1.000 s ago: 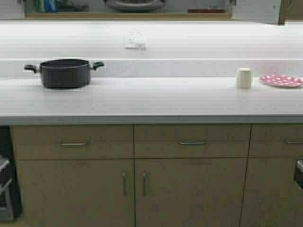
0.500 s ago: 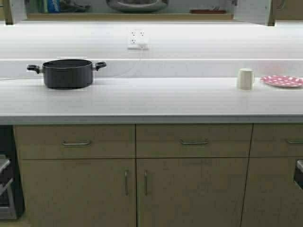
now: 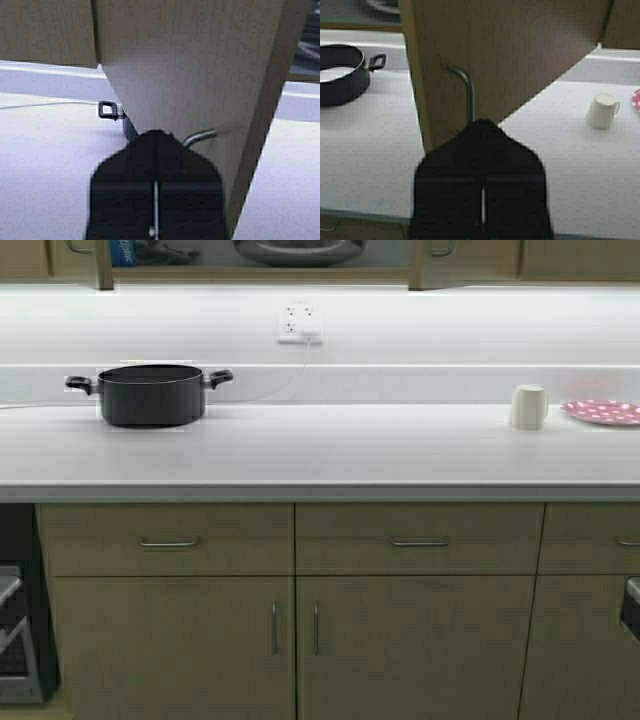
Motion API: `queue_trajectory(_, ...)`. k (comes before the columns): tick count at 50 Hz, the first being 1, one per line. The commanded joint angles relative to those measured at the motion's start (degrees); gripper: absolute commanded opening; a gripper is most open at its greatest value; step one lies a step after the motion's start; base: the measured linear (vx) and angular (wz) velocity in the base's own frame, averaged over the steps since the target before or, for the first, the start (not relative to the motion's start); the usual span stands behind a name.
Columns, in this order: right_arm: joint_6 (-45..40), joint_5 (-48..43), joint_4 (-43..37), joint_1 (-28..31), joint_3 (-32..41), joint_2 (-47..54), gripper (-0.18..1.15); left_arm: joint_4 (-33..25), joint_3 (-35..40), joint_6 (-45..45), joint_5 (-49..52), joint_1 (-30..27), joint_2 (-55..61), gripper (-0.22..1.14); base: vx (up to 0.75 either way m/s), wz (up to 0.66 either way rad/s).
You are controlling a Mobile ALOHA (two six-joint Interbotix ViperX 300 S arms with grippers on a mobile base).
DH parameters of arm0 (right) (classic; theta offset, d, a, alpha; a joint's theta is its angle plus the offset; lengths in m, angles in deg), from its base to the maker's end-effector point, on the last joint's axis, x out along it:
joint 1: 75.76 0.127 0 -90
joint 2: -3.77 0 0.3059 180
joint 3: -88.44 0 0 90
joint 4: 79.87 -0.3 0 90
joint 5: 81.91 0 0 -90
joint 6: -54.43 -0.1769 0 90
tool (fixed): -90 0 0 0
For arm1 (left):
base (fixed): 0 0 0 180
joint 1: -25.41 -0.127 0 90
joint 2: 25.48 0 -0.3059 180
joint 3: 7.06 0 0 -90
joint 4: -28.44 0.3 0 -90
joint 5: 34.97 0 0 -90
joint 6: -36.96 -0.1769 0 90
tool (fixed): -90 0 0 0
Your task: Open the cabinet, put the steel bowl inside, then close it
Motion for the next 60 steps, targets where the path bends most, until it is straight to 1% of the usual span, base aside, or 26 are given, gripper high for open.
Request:
queue_trajectory(1, 0.35, -0.44, -1.41, 1.67, -8.00, -8.17, 0.07, 0.18, -3.60, -0.09, -0.70, 1.49, -5.27, 0.04, 0.03, 0.01)
queue_trajectory(8, 0.26, -0.97, -1.49, 4.22, -13.36, -12.22, 0.07, 0.18, -6.33, -0.09, -0.97, 3.34, -7.38, 0.04, 0.05, -0.01)
queue_trajectory(16, 0.26, -1.14, -1.49, 5.10, -14.41, -12.39, 0.07, 0.18, -4.75, -0.09, -0.97, 3.52, -6.50, 0.04, 0.07, -0.03)
queue_trajectory(19, 0.09, -1.23, -1.49, 5.01, -14.15, -12.13, 0.07, 0.18, -2.90, -0.09, -0.97, 3.52, -5.10, 0.04, 0.07, -0.01)
queue_trajectory(34, 0.26, -2.72, -1.49, 5.19, -10.37, -8.44, 0.07, 0.18, 10.90, 0.09, -2.55, 3.52, 7.82, 0.04, 0.05, -0.02)
queue_trajectory(46, 0.35, -2.64, -1.41, 5.27, -7.12, -3.69, 0.07, 0.26, 18.98, -0.09, -2.55, 9.23, 13.89, 0.04, 0.04, -0.03)
queue_trajectory(51, 0.35, -2.46, -1.41, 5.36, -6.15, -2.29, 0.07, 0.88, 19.34, -0.09, -2.46, 9.49, 14.06, 0.04, 0.02, -0.01)
queue_trajectory(60, 0.35, -2.46, -1.41, 5.71, -5.27, -0.79, 0.07, 2.55, 16.79, -0.09, -2.55, 9.05, 13.10, 0.04, 0.02, 0.02)
